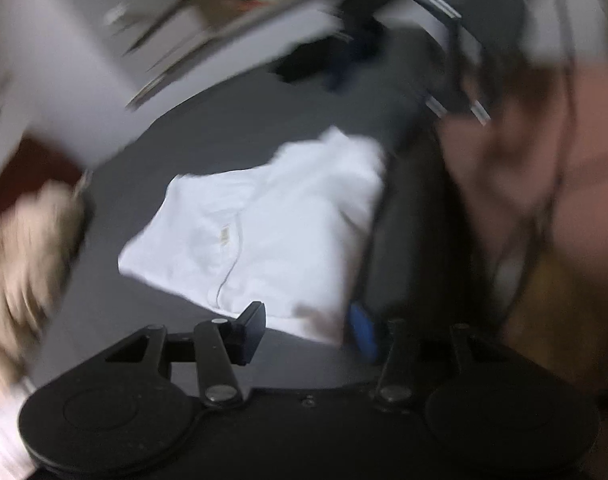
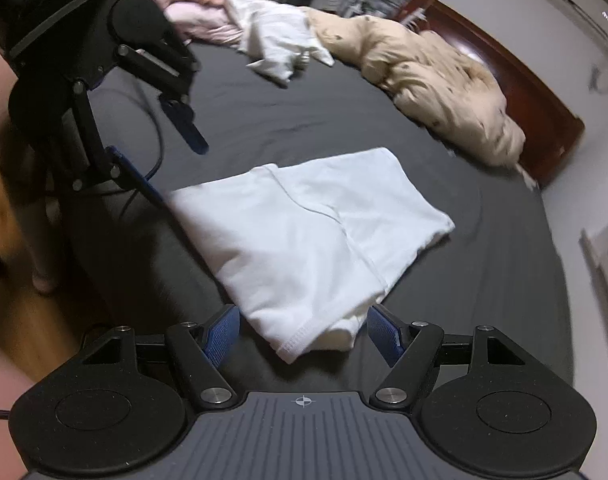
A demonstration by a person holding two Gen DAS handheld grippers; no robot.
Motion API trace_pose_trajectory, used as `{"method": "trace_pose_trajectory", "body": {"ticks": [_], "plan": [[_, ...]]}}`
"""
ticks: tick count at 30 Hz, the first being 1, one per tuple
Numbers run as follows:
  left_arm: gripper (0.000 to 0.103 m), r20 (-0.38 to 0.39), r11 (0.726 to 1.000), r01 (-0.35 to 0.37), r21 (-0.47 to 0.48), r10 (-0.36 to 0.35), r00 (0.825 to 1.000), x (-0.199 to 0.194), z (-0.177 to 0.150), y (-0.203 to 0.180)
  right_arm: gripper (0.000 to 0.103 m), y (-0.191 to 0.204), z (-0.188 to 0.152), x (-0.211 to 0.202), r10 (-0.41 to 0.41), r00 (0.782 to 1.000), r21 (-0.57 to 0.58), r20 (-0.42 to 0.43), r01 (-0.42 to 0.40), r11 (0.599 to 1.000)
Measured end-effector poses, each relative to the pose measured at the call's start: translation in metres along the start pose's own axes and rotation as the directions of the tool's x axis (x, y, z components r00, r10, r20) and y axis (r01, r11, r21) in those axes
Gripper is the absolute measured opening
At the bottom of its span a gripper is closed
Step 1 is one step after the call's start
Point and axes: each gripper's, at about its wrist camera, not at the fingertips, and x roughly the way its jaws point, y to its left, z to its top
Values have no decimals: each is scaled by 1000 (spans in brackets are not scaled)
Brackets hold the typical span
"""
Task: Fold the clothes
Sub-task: 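Fold the shirt end over with the right tool and release it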
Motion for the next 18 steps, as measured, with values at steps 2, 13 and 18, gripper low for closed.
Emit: {"method": "trace_pose_trajectory", "body": {"ticks": [2,13,18], "plan": [[47,-13,993,-23,116,24,1000,6,2,-11,71,2,-2,1,-16,1000,0,-10,16,1000],[45,13,869,-83,488,88,996,24,-4,-48,72,-1,-8,2,-14,999,105,-40,18,994],[33,-7,900,-36,434,44,999,25,3,-41,72,6,-6,0,-29,999,111,-32,32,993]]}}
